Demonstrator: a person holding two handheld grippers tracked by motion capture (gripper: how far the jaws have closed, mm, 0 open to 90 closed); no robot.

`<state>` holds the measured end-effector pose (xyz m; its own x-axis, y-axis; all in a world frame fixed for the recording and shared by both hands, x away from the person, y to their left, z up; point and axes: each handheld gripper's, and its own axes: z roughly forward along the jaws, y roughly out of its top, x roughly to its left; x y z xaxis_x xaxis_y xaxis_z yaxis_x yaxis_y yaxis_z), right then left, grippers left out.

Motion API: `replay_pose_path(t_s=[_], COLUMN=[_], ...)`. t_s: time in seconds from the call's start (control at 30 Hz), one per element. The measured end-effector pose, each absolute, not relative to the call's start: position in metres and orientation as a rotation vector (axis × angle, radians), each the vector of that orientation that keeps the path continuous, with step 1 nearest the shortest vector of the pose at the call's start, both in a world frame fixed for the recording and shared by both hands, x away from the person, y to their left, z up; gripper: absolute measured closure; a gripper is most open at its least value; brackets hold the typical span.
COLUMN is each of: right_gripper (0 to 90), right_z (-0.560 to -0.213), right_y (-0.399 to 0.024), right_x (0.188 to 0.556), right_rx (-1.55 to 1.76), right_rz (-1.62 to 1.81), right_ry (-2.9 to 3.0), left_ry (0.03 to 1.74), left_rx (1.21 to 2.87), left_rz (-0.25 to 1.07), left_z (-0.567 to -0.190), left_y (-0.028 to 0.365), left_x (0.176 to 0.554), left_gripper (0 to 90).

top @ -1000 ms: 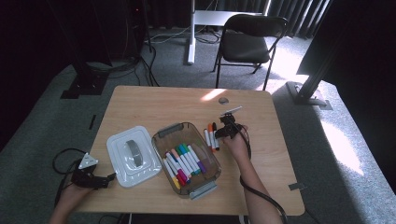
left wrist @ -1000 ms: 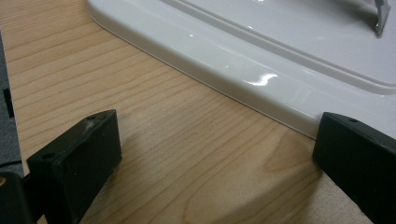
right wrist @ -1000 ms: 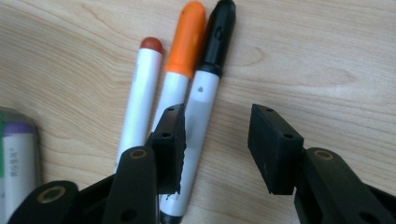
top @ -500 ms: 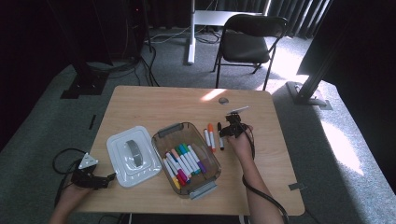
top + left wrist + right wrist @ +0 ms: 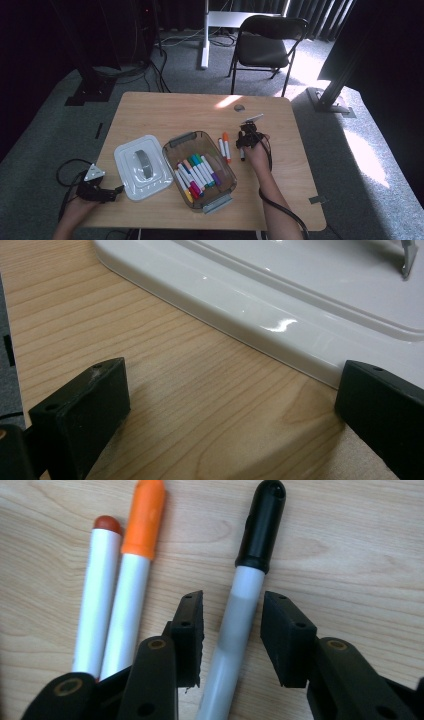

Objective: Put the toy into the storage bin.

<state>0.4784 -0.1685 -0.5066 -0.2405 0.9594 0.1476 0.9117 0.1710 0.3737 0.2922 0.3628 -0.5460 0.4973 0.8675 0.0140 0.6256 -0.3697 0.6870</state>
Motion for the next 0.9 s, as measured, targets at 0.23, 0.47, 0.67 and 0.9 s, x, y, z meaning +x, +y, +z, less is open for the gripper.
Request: replay_pose_path(t_s=[0.23,0.47,0.67,0.9], right_gripper=[69.8,76.6,76.7,76.7], right_z=[-0.51,-0.509,-0.494,-0.466], right_y=[-0.17,-0.173,-0.178,-0.18], right_x=[0.478,0.477,0.47,0.454], right_rx=[1.874,1.936,1.952,1.896], right_rz=[0.57,0.599,0.642,0.728], right_ry=[2.297,2.279,2.245,2.249], left_ry=[1.22,1.22,1.22,1.22], left_rx=[2.12,2.12,2.12,2.12], left_rz=[0.503,0.503,0.503,0.503], left_z=[-0.546,-0.546,-0.546,-0.546], left_y=[0.363,0.363,0.363,0.363], left_x=[0.292,0.292,0.292,0.292], left_gripper=[1.7,1.7,1.7,1.6])
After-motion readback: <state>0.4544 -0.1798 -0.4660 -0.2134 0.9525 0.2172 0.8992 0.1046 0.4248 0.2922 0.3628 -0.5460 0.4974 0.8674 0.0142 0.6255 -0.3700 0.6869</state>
